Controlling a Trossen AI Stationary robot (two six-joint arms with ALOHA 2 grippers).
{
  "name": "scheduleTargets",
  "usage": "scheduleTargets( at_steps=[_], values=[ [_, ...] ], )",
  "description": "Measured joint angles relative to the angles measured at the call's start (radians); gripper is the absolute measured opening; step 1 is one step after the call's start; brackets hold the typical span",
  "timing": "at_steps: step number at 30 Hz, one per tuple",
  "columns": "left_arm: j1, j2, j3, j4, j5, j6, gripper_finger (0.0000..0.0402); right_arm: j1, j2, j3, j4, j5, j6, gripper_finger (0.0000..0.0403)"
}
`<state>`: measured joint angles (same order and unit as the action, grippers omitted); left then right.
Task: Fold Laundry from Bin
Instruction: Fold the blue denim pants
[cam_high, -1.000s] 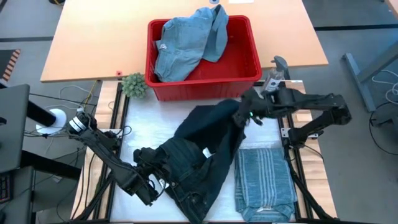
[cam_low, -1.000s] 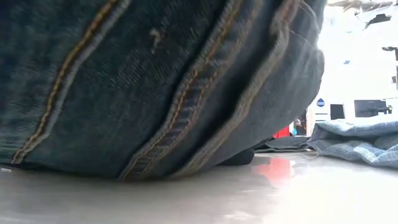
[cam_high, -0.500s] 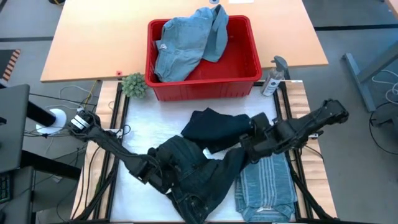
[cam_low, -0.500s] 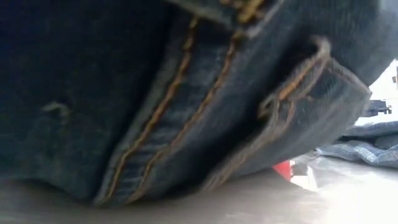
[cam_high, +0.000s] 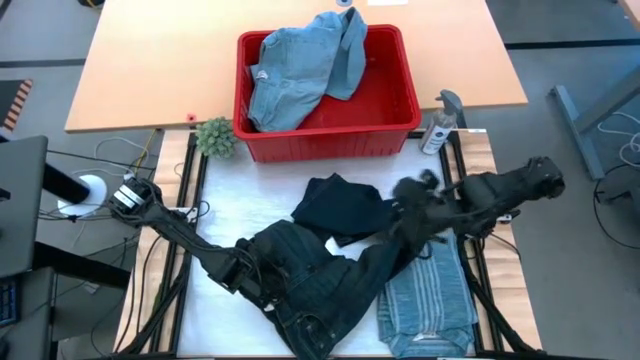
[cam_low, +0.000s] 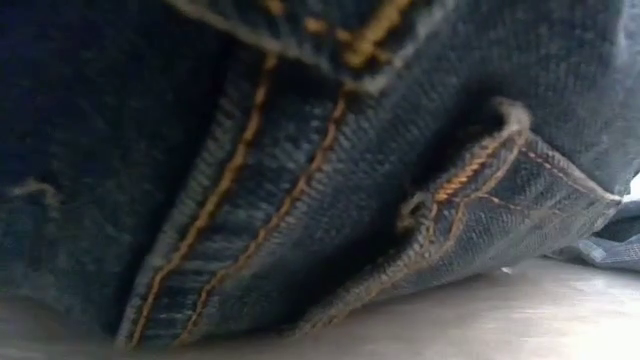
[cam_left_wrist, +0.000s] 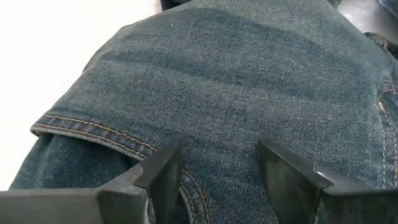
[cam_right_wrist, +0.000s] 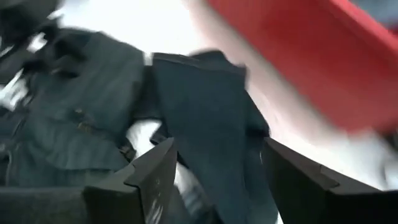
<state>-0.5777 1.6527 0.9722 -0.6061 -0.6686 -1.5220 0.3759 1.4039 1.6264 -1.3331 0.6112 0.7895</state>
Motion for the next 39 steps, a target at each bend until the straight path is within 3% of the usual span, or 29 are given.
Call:
scheduleTargets(
  at_steps=[7, 12, 17, 24, 27, 30, 35, 39],
  values=[
    [-0.001, 0.000, 0.000, 0.001, 0.001, -0.009, 0.0199, -0.167, 0.192, -0.002, 0.298, -0.157, -0.597, 0.0264],
    [-0.007, 0.000, 0.000, 0.000, 0.005, -0.017, 0.0199, -0.282, 0.345, -0.002, 0.410, -0.286, -0.840, 0.0264],
    [-0.007, 0.000, 0.000, -0.001, 0.009, -0.036, 0.0199, -0.373, 0.480, -0.001, 0.458, -0.475, -0.843, 0.0264],
    [-0.007, 0.000, 0.000, -0.004, 0.014, -0.047, 0.0199, -0.364, 0.638, -0.002, 0.478, -0.611, -0.848, 0.0265],
    [-0.008, 0.000, 0.000, -0.004, 0.015, -0.057, 0.0199, -0.343, 0.668, -0.002, 0.499, -0.604, -0.836, 0.0265],
    [-0.008, 0.000, 0.000, -0.004, 0.011, -0.065, 0.0199, -0.321, 0.691, -0.002, 0.525, -0.507, -0.805, 0.0260],
    [-0.008, 0.000, 0.000, -0.004, 0.010, -0.072, 0.0199, -0.331, 0.696, -0.009, 0.535, -0.488, -0.740, 0.0196],
    [-0.008, 0.000, 0.000, -0.004, 0.010, -0.079, 0.0199, -0.347, 0.688, -0.010, 0.523, -0.485, -0.736, 0.0096]
  ],
)
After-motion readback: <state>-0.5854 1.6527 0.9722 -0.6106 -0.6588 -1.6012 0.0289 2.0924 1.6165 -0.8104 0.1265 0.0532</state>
